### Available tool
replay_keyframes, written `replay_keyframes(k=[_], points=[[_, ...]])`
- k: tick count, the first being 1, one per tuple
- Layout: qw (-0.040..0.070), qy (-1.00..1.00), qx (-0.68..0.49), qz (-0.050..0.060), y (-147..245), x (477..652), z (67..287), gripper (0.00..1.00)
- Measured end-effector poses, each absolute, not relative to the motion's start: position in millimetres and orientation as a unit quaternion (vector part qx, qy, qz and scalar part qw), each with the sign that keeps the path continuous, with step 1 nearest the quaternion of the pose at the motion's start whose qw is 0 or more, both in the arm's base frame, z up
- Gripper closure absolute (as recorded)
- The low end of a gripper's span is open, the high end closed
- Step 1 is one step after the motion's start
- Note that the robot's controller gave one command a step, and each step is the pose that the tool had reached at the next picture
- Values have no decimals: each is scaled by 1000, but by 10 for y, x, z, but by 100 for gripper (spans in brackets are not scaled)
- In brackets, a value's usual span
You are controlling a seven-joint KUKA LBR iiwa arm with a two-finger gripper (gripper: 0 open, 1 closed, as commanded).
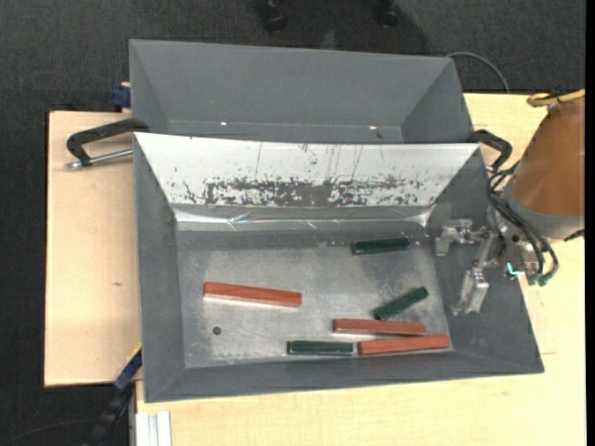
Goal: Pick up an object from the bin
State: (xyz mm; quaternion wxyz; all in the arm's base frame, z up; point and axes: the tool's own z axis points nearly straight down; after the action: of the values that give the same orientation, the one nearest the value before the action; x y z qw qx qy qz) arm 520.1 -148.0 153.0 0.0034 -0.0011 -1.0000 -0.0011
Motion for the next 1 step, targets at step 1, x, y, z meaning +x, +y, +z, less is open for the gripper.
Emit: replay_keyframes(k=[1], points=[[2,-967,255,-2,-932,4942,689,0]])
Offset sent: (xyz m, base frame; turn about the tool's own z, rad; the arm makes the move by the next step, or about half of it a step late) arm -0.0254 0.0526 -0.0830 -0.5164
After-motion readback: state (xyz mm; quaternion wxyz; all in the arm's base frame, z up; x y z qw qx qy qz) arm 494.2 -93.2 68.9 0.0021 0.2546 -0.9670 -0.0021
